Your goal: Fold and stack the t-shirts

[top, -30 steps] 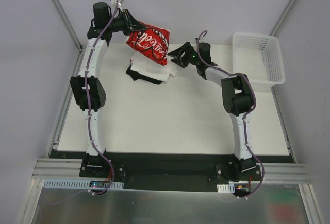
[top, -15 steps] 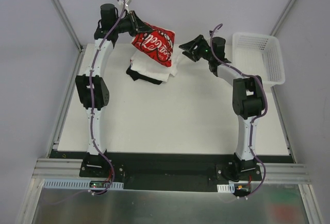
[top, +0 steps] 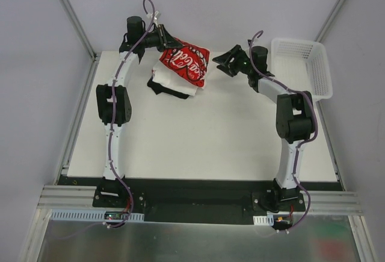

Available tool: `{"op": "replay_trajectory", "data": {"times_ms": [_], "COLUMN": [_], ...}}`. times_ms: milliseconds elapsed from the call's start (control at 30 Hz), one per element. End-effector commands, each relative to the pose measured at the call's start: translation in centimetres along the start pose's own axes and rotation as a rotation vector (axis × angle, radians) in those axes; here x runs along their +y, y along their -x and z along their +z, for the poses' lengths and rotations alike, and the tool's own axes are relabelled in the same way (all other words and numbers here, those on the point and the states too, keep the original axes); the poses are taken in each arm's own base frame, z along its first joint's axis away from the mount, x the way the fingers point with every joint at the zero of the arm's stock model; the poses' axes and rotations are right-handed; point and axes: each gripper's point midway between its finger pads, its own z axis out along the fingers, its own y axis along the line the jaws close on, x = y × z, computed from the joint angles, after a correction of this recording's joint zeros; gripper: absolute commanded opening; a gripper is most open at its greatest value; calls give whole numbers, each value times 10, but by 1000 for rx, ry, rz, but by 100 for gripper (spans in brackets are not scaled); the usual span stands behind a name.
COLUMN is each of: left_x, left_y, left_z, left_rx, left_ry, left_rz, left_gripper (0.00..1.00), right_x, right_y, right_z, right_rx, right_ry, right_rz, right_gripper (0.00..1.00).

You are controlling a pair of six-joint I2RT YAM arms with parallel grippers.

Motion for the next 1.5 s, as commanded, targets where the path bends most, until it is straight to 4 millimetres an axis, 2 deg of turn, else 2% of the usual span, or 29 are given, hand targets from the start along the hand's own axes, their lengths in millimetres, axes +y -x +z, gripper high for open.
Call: {"op": "replay_trajectory", "data": {"times_ms": [0, 33, 67, 200, 233, 333, 567, 667, 700, 833, 1000, 1033, 1300, 1467], "left_x": [24, 36, 40, 64, 75, 92, 110, 114, 118, 119, 118, 122, 114, 120], "left_y": [5, 2, 2, 7, 5, -3, -12, -11, -11, -10, -11, -5, 10, 15], "left_z": [-8, -6, -5, -3, -3, -2, -6, -12, -16, -23, -26, -36, -62, -78], "left_rx": [-16, -14, -17, -39, -40, -34, -33, -38, -43, -45, -52, -70, -107, -127], "left_ry": [-37, -30, -31, -31, -25, -16, 1, 9, 17, 21, 32, 40, 70, 103], "left_rz": [30, 13, 11, -20, -46, -70, -98, -106, -115, -117, -131, -134, -122, -117], "left_gripper": [0, 0, 0, 0, 0, 0, 2, 33, 54, 99, 99, 99, 99, 99], "right_x": [48, 48, 46, 66, 69, 77, 77, 74, 73, 75, 77, 77, 80, 81], "right_y": [25, 26, 28, 37, 40, 48, 52, 52, 52, 53, 52, 53, 50, 48], "right_z": [-38, -42, -47, -67, -70, -81, -89, -87, -87, -87, -89, -90, -93, -96], "right_rx": [-52, -54, -59, -78, -80, -101, -116, -114, -114, -116, -120, -120, -123, -129], "right_ry": [77, 77, 71, 84, 85, 83, 65, 60, 59, 62, 63, 64, 77, 86], "right_rz": [-111, -112, -107, -144, -152, -168, -167, -163, -161, -162, -168, -171, -171, -176], "right_gripper": [61, 61, 61, 60, 61, 60, 60, 60, 61, 60, 61, 60, 60, 61]}}
